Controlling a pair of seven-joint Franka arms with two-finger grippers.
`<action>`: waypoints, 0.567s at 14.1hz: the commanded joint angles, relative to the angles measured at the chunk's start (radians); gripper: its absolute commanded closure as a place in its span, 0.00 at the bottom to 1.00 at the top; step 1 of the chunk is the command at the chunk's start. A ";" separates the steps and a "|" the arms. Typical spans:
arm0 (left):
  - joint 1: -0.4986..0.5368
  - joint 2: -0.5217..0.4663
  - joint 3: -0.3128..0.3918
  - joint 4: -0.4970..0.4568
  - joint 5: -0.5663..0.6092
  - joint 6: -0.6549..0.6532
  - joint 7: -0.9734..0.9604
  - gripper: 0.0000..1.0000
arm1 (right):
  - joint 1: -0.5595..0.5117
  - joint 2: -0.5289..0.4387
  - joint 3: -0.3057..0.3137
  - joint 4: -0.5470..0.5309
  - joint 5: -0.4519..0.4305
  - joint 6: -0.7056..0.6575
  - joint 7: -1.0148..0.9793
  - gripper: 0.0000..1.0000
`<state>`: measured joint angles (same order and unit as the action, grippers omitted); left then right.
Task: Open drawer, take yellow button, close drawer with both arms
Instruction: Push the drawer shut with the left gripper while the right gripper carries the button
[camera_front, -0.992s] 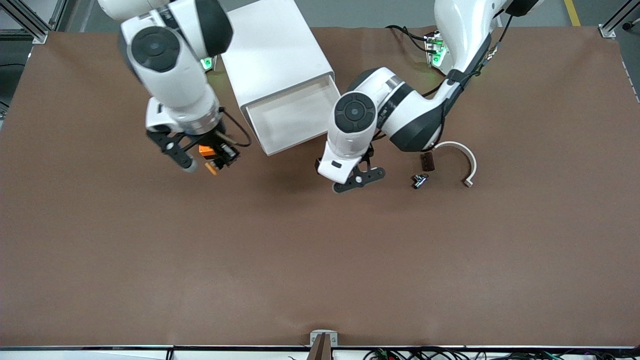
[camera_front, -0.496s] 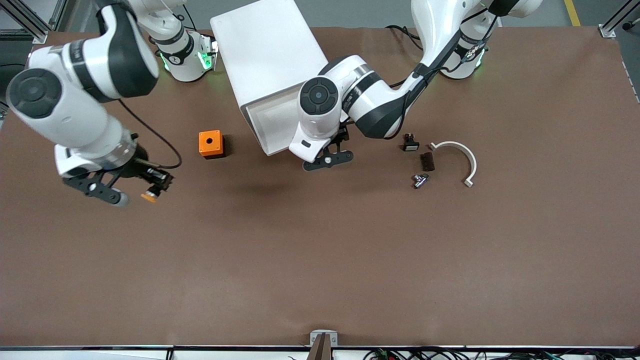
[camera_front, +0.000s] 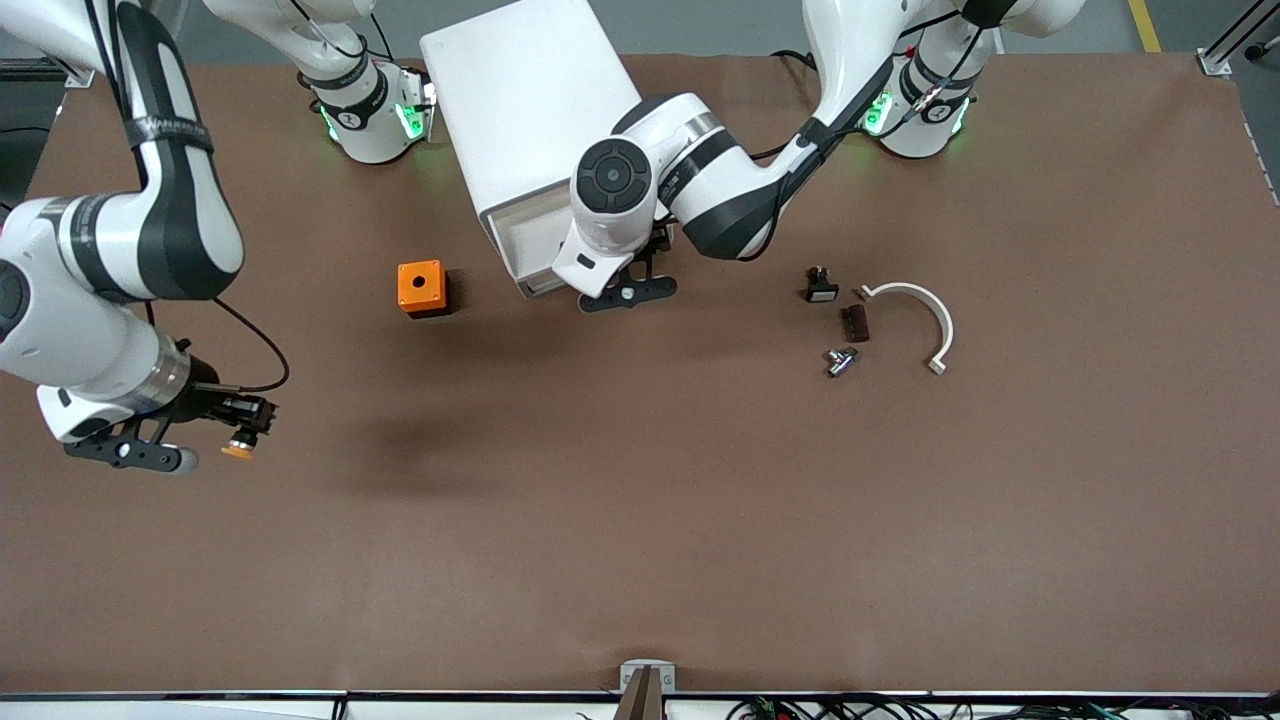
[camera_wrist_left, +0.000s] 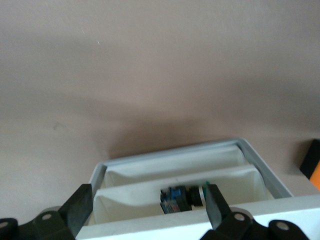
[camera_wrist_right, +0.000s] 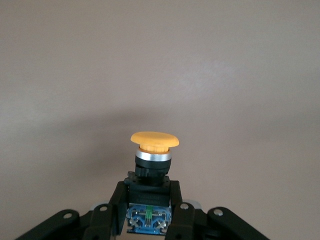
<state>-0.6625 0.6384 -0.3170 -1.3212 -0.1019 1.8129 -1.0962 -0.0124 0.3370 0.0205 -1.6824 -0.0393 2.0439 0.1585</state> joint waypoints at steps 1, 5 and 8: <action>-0.034 -0.005 0.001 -0.009 -0.059 0.006 -0.005 0.00 | -0.072 0.059 0.019 -0.014 -0.023 0.111 -0.120 1.00; -0.069 0.015 0.001 -0.009 -0.084 0.006 -0.005 0.00 | -0.150 0.157 0.019 -0.053 -0.025 0.301 -0.296 1.00; -0.091 0.015 0.001 -0.021 -0.084 0.006 -0.005 0.00 | -0.185 0.226 0.019 -0.053 -0.025 0.390 -0.373 1.00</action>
<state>-0.7248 0.6473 -0.3168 -1.3357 -0.1576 1.8130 -1.0963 -0.1657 0.5299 0.0201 -1.7422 -0.0524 2.3919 -0.1743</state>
